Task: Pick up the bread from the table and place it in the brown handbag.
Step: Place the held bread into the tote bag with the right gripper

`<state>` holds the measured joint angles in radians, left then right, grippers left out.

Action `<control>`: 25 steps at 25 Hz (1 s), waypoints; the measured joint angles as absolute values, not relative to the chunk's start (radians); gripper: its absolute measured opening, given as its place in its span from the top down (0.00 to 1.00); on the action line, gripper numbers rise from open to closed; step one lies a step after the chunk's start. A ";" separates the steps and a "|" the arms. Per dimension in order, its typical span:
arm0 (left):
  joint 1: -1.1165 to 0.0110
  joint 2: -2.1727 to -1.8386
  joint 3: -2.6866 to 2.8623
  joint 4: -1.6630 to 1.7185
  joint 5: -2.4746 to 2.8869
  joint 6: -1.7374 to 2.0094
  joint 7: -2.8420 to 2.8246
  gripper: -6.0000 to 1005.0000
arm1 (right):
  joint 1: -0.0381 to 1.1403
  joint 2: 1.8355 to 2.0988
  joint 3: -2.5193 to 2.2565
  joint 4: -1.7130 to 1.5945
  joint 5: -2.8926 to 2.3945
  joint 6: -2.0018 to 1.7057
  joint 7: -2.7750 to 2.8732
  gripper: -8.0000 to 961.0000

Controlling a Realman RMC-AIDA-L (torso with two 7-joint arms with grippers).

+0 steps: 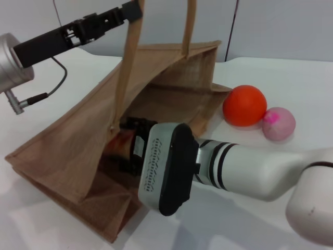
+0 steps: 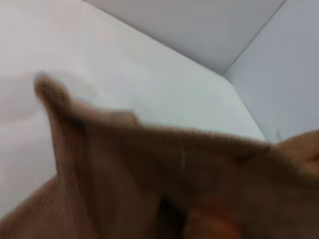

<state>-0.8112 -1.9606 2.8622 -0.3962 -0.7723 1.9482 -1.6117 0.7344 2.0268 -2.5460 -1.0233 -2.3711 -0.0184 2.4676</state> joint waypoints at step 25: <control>-0.622 -2.002 2.851 -0.393 -1.109 1.654 -1.466 0.79 | 0.351 2.009 -2.290 -1.179 -2.501 0.175 2.414 0.07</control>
<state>-0.6221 -2.0022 2.8511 -0.3934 -1.1090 1.6542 -1.4663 0.3505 2.0093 -2.2905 -1.1788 -2.5010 0.1747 2.4137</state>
